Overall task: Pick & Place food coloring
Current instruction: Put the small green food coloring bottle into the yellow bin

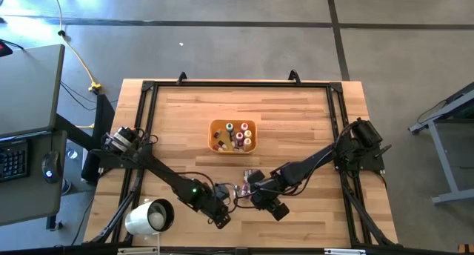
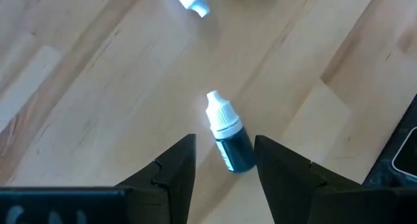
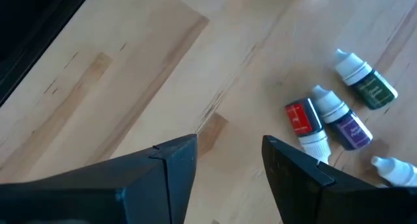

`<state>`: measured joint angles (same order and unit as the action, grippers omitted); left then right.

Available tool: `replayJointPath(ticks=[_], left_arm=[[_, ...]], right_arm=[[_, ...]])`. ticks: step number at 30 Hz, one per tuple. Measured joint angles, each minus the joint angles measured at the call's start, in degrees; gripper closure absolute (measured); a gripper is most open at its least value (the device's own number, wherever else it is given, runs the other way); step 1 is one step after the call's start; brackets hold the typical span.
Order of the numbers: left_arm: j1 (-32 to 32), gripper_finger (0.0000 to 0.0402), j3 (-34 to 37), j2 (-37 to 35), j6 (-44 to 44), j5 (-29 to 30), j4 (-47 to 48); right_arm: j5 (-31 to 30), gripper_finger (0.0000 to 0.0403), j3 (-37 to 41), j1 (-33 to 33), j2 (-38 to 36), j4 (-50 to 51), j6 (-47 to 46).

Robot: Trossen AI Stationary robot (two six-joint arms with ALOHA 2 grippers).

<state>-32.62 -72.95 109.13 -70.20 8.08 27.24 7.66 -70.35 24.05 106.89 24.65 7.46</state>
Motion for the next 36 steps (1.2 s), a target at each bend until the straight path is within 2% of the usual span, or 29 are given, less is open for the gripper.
replayJointPath(ticks=[10, 16, 24, 28, 33, 36], left_arm=[[0.01, 0.0245, -0.31, 3.68, 5.56, -0.35, -0.2], [-0.02, 0.0249, -0.31, 3.97, 9.33, 1.36, 0.77], [0.74, 0.0316, -0.46, 4.03, 9.95, 1.22, 1.62], [1.67, 0.0331, -1.73, 3.91, 12.46, 0.94, 2.68], [4.22, 0.0319, -7.07, 4.2, 17.33, 3.28, 12.01], [5.59, 0.0316, -10.65, 4.08, 19.05, 5.75, 21.34]], right_arm=[[-0.26, 0.0235, 0.0, 0.07, 0.0, 0.81, 0.02], [-0.24, 0.0235, 0.0, 0.13, 0.0, 1.0, 0.02], [-0.22, 0.0235, 0.0, 0.11, 0.0, 1.05, -2.95], [-0.22, 0.0235, -0.02, 0.11, 0.0, 1.23, -3.61], [-0.22, 0.0235, -0.02, 0.09, 0.0, 1.22, -3.74], [-0.23, 0.0235, -0.02, 0.07, 0.0, 1.24, -4.61]])
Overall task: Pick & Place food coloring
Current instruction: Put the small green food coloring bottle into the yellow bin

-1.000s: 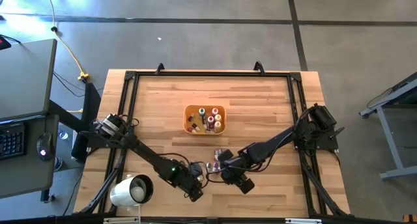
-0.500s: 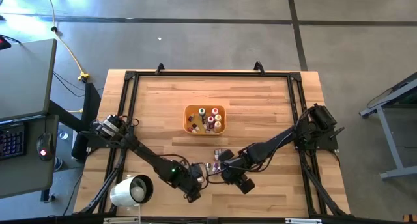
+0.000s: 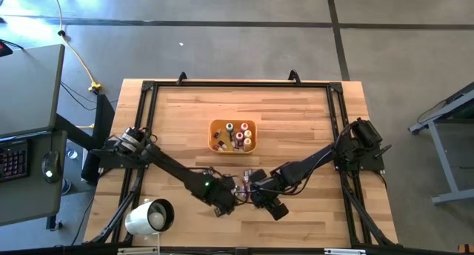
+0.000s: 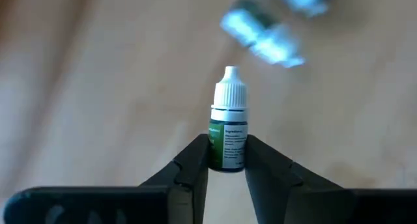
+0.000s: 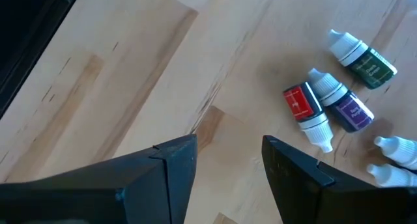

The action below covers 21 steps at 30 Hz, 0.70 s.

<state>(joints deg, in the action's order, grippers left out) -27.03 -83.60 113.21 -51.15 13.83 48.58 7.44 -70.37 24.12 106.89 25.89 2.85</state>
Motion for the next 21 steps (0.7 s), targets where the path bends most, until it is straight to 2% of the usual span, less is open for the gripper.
replayJointPath(ticks=[7, 10, 14, 19, 21], left_arm=[[2.88, 0.0315, -8.34, -0.04, 2.02, 9.39, 21.61], [3.13, 0.0315, -10.89, -0.07, 1.98, 15.45, 28.11], [3.46, 0.0315, -12.13, -0.13, 2.09, 24.31, 31.35], [6.03, 0.0315, -12.1, -0.13, 6.09, 24.54, 30.96], [7.63, 0.0315, -12.1, -0.13, 7.06, 24.54, 30.67]], right_arm=[[-0.04, 0.0235, -0.07, -0.04, -0.02, 0.24, -0.72], [0.0, 0.0235, -0.09, -0.03, -0.02, 0.63, -0.71], [0.05, 0.0235, -0.09, 0.02, -0.02, 1.94, -4.53], [0.06, 0.0235, -0.09, -0.09, -1.18, 11.29, -7.26], [-1.89, 0.0235, -0.09, -0.11, -2.55, 16.55, -10.93]])
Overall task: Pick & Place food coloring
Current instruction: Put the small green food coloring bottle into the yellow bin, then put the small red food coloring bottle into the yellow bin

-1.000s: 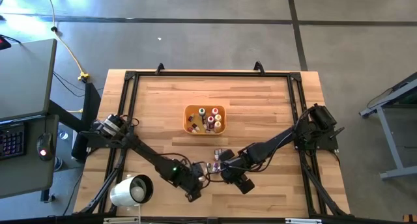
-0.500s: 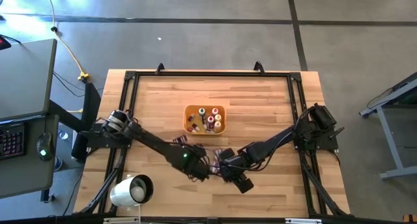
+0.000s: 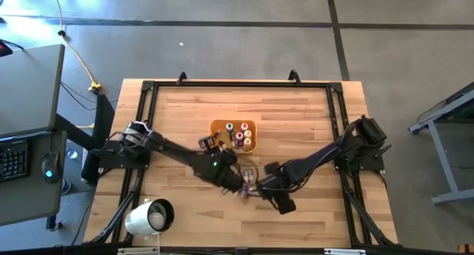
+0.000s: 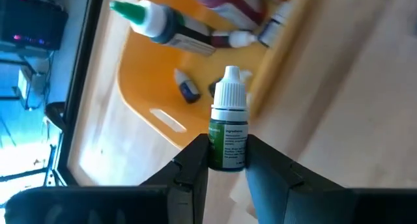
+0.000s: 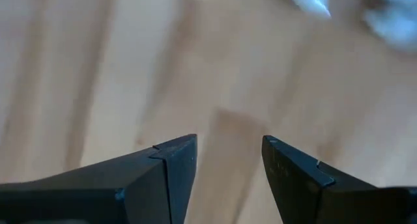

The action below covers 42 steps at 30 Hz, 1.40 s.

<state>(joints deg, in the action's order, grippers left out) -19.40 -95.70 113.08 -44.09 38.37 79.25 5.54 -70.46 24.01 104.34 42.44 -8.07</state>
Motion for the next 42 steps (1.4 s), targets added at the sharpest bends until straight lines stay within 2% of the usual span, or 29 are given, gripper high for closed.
replayJointPath(ticks=[4, 6, 13, 17, 21, 28, 35, 42], left_arm=[[3.68, 0.0315, 0.02, 0.0, 0.86, -0.49, -0.49], [5.24, 0.0315, 0.02, 0.0, 1.47, -0.8, -0.59], [10.0, 0.0314, 0.02, 0.12, 5.06, -2.23, -3.56], [12.02, 0.0314, 0.02, 0.64, 5.32, -3.45, -3.48], [13.22, 0.0314, 0.09, 2.07, 6.45, -5.28, -3.41], [14.2, 0.0313, 0.1, 5.44, 9.35, -7.23, -3.84], [14.18, 0.0312, 0.09, 6.29, 11.64, -7.48, -5.49], [14.18, 0.0255, 0.1, 6.27, 13.55, -7.38, -5.87]], right_arm=[[-10.15, 0.0235, -0.02, 0.17, -4.37, 8.57, -10.09], [-15.32, 0.0235, 0.0, 0.52, -6.42, 10.04, -9.75], [-28.27, 0.0235, -0.02, 0.55, -11.31, 1.61, -3.55], [-36.1, 0.0235, -0.02, 0.52, -12.87, 4.96, -4.37], [-41.88, 0.0235, -0.02, 0.5, -12.97, 10.21, -8.97], [-39.44, 0.0235, -0.02, 0.79, -12.97, 14.66, -15.5], [-34.72, 0.0235, 0.0, 0.79, -12.97, 10.8, -18.98], [-28.26, 0.0235, 0.0, 0.79, -12.97, 3.86, -18.8]])
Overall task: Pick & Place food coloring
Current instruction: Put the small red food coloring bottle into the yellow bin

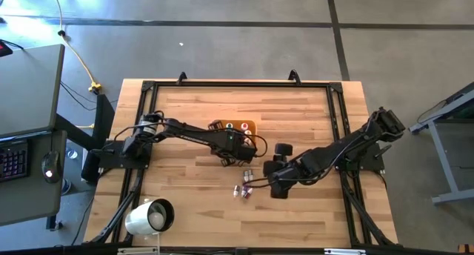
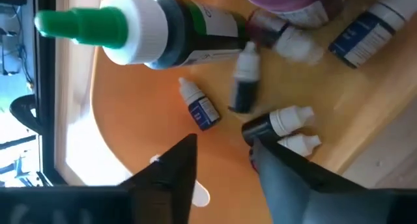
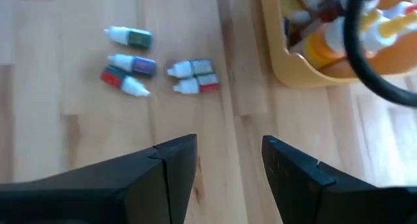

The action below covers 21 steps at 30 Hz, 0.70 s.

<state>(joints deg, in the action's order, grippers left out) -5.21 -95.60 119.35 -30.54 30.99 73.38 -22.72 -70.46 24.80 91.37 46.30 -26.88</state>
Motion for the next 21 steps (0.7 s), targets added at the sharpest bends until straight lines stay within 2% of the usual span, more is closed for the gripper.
replayJointPath(ticks=[3, 8, 10, 12, 14, 19, 21], left_arm=[[-0.02, 0.0231, -0.01, 0.0, 0.61, -0.54, 0.16], [-0.48, 0.0218, -2.82, -0.86, 0.11, -13.4, 5.88], [-1.07, 0.0218, -4.98, -0.95, -1.47, -15.8, 9.21], [-2.17, 0.0218, -7.58, -1.55, -4.01, -14.01, 13.62], [-3.54, 0.0218, -11.05, -2.37, -8.83, -9.49, 16.73], [-9.51, 0.0218, -13.47, -8.13, -10.49, -4.09, 14.76], [-12.73, 0.0218, -12.97, -10.38, -12.84, 0.24, 17.04]], right_arm=[[0.15, 0.0235, 0.0, 0.0, 0.0, -0.53, 0.11], [-0.98, 0.0235, 0.0, -0.02, 0.0, -0.17, 0.14], [-0.98, 0.0235, 0.0, -0.02, 0.02, -0.21, 0.15], [-0.92, 0.0235, 0.0, -0.02, 0.02, -0.21, 0.22], [-0.74, 0.0235, 0.01, -0.02, 0.02, -0.28, -0.05], [1.23, 0.0235, 0.02, -0.02, 0.02, -0.32, 1.38], [2.02, 0.0235, 0.02, 0.01, 0.02, -0.56, 1.7]])
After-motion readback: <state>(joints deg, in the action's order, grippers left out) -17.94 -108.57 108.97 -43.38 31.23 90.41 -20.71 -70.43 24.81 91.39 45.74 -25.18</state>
